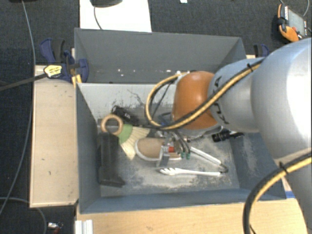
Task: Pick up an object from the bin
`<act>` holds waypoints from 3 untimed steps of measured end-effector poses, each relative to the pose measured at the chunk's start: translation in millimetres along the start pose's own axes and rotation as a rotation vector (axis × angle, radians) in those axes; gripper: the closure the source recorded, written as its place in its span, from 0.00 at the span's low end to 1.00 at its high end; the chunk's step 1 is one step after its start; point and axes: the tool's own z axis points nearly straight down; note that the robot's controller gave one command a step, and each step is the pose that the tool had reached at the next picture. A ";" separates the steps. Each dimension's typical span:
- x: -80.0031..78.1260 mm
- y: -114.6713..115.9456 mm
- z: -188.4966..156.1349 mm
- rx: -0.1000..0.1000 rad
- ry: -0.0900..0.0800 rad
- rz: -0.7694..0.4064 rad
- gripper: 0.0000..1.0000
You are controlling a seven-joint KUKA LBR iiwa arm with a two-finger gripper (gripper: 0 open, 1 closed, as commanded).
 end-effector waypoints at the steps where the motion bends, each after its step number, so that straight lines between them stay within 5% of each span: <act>1: 0.0 0.0 0.0 0.000 0.000 0.000 1.00; 3: 14.6 6.0 0.1 0.000 0.001 0.017 1.00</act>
Offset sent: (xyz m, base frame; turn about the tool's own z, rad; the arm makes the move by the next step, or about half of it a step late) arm 0.0000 0.0000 0.0000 0.0000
